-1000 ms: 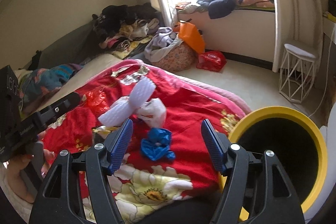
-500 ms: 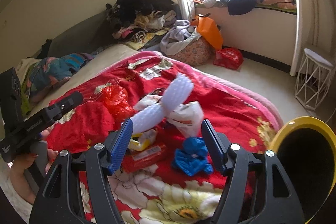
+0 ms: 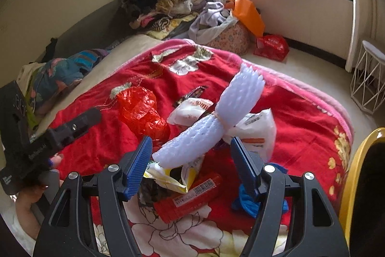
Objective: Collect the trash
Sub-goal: 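Grasp the red mesh bag with the left gripper while the right gripper grasps more foam nets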
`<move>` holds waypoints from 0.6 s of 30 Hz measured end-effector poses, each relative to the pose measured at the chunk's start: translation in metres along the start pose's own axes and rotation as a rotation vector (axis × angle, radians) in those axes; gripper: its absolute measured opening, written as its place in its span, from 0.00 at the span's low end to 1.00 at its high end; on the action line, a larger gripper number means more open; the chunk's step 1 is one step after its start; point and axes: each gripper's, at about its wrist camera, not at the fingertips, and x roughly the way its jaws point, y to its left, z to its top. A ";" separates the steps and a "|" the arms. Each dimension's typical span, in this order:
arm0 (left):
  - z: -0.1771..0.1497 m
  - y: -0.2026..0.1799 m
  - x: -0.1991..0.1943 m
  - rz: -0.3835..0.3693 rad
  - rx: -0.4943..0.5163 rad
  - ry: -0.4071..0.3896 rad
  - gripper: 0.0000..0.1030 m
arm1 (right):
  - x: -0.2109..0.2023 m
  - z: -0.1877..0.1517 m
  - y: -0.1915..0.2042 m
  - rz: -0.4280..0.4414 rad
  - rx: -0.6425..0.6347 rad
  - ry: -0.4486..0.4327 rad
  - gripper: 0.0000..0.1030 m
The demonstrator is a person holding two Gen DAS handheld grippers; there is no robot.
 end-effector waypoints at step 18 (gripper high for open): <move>0.003 -0.012 0.062 -0.063 -0.014 0.143 0.38 | 0.021 -0.006 -0.019 0.046 0.129 0.037 0.14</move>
